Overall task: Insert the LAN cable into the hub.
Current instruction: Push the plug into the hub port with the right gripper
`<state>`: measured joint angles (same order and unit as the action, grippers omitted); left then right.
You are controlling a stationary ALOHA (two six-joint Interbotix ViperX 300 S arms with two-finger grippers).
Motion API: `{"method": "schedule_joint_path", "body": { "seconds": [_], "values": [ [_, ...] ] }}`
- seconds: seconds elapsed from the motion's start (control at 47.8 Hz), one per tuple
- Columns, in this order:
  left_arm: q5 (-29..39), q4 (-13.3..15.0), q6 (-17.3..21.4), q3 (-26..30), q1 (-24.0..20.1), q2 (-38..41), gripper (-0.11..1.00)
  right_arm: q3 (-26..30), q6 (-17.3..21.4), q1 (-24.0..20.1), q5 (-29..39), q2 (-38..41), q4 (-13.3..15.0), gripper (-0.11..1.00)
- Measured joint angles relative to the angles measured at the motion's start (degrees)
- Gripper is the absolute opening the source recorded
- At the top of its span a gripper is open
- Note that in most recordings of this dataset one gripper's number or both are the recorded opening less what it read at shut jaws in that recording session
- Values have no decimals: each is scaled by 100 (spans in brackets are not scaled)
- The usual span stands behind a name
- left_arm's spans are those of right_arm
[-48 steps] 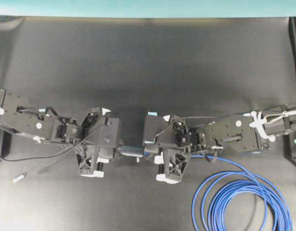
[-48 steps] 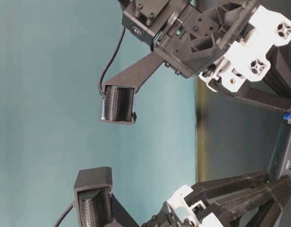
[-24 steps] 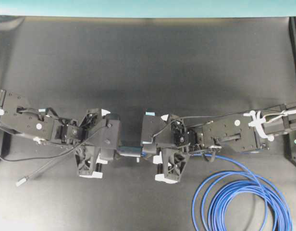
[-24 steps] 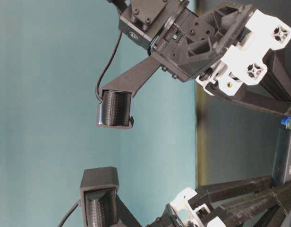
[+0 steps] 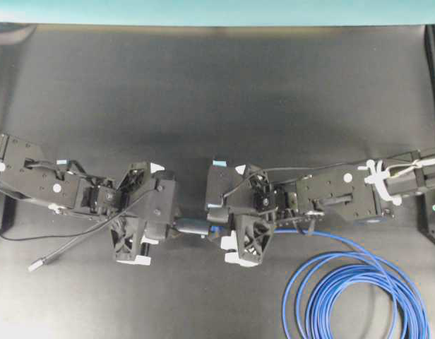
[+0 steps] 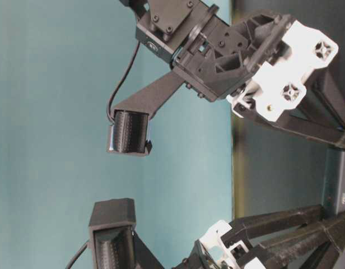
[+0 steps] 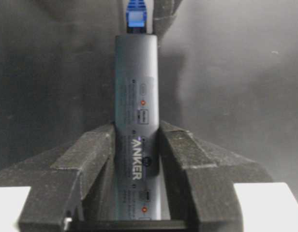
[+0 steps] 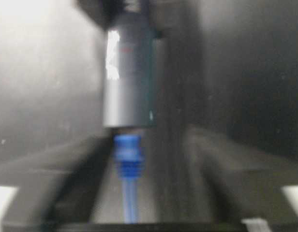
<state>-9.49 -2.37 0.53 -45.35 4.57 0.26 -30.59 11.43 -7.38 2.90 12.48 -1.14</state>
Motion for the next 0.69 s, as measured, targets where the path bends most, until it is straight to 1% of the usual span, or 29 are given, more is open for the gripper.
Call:
{"method": "schedule_joint_path", "body": {
  "seconds": [0.063,0.105,0.125,0.146,0.188,0.272,0.314,0.355,0.397,0.481,0.69],
  "values": [
    [-18,0,-44,18,-35,0,29,26,9,9,-53,-9,0,79],
    [-9,0,-70,26,-70,9,29,26,9,0,-62,-18,-9,79],
    [0,0,-79,18,-88,0,31,26,0,0,-70,-26,-9,79],
    [0,0,-88,18,-97,0,36,18,9,0,-70,-26,0,79],
    [18,0,-114,26,-123,0,50,9,9,-9,-79,-35,0,79],
    [79,0,-176,26,-167,0,74,-35,9,-26,-88,-53,0,79],
    [97,0,-193,26,-193,0,84,-53,18,-35,-88,-70,0,79],
    [123,0,-211,18,-193,0,89,-70,18,-35,-105,-88,-9,79],
    [167,0,-193,26,-193,0,89,-105,18,-35,-114,-105,0,79],
    [272,0,-193,26,-193,0,86,-176,26,-44,-158,-176,0,79],
    [536,0,-202,-18,-149,-97,86,-615,26,-53,-176,-510,-18,79]
  ]
}}
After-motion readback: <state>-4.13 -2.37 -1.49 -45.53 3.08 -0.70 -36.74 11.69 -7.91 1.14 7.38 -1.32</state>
